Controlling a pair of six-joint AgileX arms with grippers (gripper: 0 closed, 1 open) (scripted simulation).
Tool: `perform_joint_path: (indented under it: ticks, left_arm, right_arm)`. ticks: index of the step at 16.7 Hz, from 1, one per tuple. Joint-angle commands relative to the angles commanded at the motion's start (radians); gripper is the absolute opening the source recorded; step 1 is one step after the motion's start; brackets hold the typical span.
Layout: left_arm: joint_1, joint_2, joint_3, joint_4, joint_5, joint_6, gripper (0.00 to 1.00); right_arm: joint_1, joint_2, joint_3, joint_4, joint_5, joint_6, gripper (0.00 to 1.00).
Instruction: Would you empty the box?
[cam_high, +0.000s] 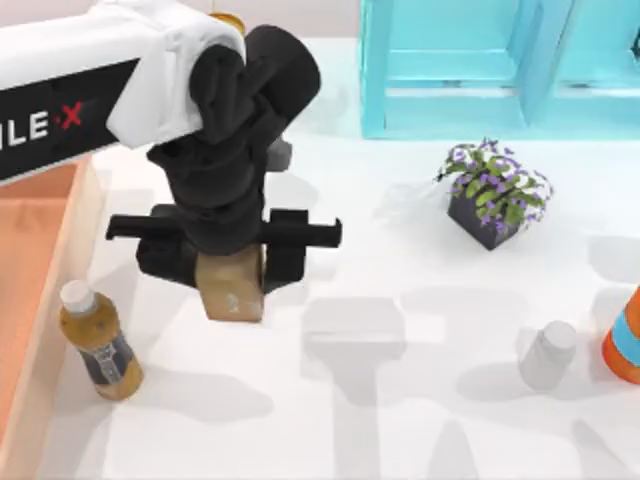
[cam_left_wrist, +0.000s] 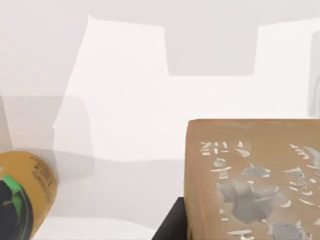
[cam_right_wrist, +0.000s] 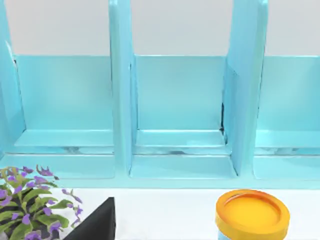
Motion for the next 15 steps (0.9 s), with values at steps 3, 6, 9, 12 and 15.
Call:
perform_joint_path:
  ticks: [3,6,9,12,15]
  left_arm:
    - [-0.152,0.014,-0.055,0.035,0.015,-0.184,0.00]
    - [-0.217,0.013,-0.100,0.053,0.027,-0.275,0.00]
    - [-0.222,0.012,-0.106,0.055,0.029,-0.284,0.00]
    - [-0.217,0.013,-0.107,0.057,0.028,-0.282,0.00]
    - [-0.218,0.036,-0.151,0.126,0.028,-0.281,0.00]
  right_arm:
    - [0.000,0.000,0.000,0.000,0.000,0.000,1.00]
    - [0.000,0.000,0.000,0.000,0.000,0.000,1.00]
    - [0.000,0.000,0.000,0.000,0.000,0.000,1.00]
    - [0.000,0.000,0.000,0.000,0.000,0.000,1.00]
    - [0.000,0.000,0.000,0.000,0.000,0.000,1.00]
